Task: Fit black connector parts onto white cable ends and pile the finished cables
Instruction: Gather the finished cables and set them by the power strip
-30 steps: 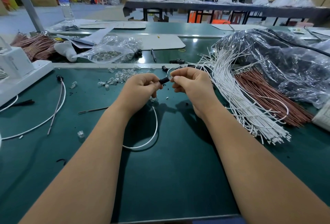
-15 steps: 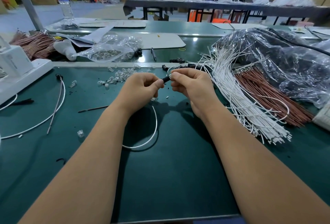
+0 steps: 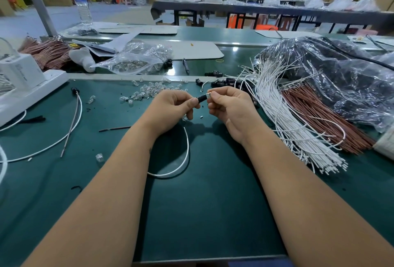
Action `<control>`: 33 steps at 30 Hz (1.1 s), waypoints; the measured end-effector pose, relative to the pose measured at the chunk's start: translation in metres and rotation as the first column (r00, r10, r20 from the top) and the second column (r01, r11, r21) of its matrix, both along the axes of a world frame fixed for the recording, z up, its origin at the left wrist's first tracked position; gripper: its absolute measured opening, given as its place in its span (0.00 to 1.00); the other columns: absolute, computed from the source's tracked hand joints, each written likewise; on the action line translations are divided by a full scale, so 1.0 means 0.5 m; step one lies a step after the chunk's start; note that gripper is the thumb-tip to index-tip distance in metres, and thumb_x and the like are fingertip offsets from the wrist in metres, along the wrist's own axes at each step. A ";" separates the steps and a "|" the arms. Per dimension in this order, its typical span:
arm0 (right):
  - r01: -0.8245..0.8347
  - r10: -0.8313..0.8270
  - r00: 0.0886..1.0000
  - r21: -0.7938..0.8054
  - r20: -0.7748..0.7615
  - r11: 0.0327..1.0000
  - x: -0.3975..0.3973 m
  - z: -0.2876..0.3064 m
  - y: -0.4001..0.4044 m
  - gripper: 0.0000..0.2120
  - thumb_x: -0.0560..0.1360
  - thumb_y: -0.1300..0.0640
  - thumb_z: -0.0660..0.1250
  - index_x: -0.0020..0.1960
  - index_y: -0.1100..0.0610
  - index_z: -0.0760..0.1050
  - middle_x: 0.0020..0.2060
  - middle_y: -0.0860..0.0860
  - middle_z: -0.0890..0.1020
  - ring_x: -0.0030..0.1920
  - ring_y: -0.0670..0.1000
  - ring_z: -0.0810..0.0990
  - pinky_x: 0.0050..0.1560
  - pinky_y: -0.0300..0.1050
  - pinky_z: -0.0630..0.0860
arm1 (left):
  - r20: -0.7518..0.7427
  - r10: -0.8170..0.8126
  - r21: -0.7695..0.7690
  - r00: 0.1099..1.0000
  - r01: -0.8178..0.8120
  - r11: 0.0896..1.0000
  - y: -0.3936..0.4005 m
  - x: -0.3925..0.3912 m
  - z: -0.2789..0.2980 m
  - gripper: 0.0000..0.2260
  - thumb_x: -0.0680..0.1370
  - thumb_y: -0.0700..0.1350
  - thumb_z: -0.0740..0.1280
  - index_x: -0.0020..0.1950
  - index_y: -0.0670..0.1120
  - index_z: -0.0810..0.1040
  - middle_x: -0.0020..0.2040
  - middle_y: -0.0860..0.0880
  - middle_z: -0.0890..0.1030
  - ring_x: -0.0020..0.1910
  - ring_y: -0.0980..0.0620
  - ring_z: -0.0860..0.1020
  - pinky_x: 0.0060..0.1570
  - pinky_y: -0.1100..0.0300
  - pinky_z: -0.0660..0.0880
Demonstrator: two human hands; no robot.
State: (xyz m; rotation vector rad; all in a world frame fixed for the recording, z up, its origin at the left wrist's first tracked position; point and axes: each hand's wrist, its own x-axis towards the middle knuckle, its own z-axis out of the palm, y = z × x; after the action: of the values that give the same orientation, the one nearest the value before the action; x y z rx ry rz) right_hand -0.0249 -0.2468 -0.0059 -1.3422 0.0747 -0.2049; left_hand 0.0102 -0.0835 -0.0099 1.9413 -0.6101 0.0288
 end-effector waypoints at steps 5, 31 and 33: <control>-0.012 0.013 1.000 -0.090 0.003 0.996 -0.001 0.001 0.000 0.07 0.78 0.68 0.62 0.43 0.61 0.76 0.32 0.53 0.78 0.29 0.46 0.74 0.32 0.38 0.73 | -0.009 -0.002 0.012 1.000 0.002 1.000 0.002 0.002 -0.003 0.09 0.79 0.47 0.66 0.43 0.48 0.83 0.30 0.52 0.81 0.33 0.50 0.70 0.33 0.66 0.66; -0.046 0.059 0.997 -0.214 0.053 0.976 0.012 -0.014 -0.004 0.11 0.80 0.62 0.63 0.39 0.59 0.73 0.26 0.50 0.75 0.25 0.46 0.70 0.29 0.39 0.68 | -0.064 -0.028 -0.033 0.998 0.026 0.999 0.001 -0.011 0.004 0.08 0.79 0.44 0.67 0.44 0.43 0.84 0.29 0.49 0.80 0.34 0.48 0.69 0.37 0.61 0.65; -0.041 0.052 0.998 -0.224 0.047 0.974 0.013 -0.014 -0.002 0.11 0.80 0.62 0.63 0.39 0.59 0.73 0.26 0.49 0.76 0.25 0.46 0.70 0.30 0.39 0.68 | -0.062 -0.027 -0.035 0.998 0.025 0.999 0.001 -0.013 0.005 0.08 0.79 0.44 0.67 0.44 0.44 0.84 0.29 0.48 0.80 0.34 0.48 0.68 0.38 0.59 0.65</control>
State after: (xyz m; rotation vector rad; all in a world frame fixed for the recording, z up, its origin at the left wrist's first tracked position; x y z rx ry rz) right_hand -0.0182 -0.2480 -0.0130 -1.5601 -0.0250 -0.2134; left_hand 0.0039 -0.0829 -0.0073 1.8943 -0.5894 -0.0370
